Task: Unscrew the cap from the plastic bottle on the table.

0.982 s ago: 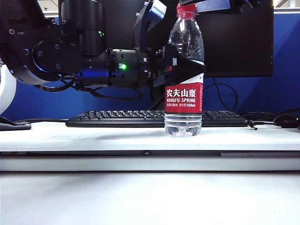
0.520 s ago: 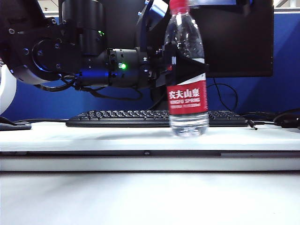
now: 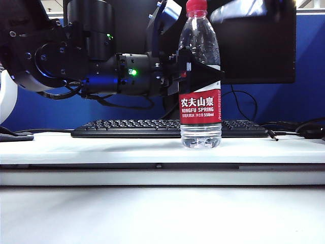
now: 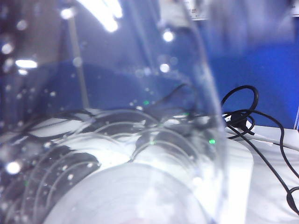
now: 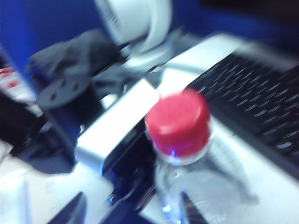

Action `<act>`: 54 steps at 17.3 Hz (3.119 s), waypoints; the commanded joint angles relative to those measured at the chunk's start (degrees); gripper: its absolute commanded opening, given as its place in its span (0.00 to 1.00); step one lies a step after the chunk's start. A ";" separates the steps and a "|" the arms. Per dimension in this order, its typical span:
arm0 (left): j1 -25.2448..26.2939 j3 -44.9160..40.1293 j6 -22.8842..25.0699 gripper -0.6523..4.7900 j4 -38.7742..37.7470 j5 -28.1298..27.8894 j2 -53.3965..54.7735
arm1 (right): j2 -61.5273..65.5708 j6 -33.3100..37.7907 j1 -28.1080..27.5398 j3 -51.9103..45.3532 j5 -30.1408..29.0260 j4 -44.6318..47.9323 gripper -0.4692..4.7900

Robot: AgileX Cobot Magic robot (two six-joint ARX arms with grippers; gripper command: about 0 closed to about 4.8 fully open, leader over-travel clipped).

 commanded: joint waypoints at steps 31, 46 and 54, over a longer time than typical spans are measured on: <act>-0.13 -0.20 0.35 0.66 -1.92 1.33 0.15 | 1.95 -1.46 9.01 -1.05 22.27 8.98 0.37; -0.15 -0.20 0.26 0.66 -2.99 1.86 0.15 | 10.88 -1.44 0.35 2.19 -18.08 11.28 0.36; -0.15 -0.20 0.24 0.66 -2.99 2.36 0.15 | 12.72 -0.90 -5.01 3.39 -23.52 11.65 0.44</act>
